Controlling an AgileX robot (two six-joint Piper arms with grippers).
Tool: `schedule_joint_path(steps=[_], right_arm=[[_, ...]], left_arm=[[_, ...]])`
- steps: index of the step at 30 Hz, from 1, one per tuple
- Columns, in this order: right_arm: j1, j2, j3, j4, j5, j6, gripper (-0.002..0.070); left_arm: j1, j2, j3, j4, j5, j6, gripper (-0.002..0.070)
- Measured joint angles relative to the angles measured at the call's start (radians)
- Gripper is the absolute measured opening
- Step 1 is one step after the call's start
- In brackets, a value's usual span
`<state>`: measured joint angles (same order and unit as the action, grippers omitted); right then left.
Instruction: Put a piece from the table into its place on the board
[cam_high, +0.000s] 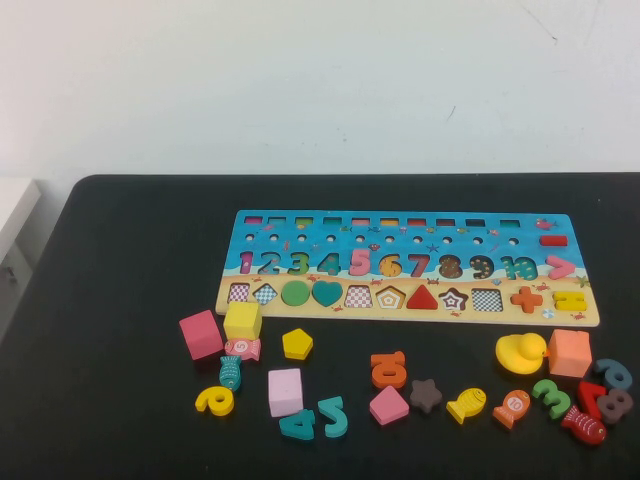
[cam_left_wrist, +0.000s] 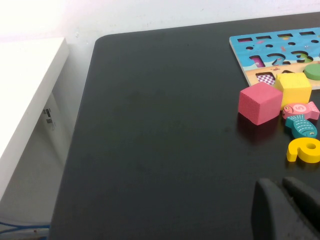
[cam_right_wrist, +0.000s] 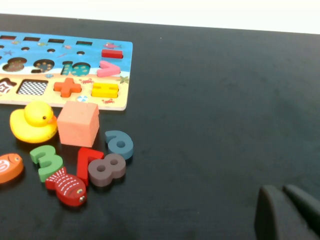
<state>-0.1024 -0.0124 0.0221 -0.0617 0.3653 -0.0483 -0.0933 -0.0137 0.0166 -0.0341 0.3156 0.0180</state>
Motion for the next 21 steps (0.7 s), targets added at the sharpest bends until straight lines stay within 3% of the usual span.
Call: schedule_joint_path(steps=[21], right_arm=[[0.0, 0.0, 0.0, 0.0, 0.0, 0.002, 0.0019]], left_arm=[[0.0, 0.0, 0.0, 0.023, -0.008, 0.0, -0.0001]])
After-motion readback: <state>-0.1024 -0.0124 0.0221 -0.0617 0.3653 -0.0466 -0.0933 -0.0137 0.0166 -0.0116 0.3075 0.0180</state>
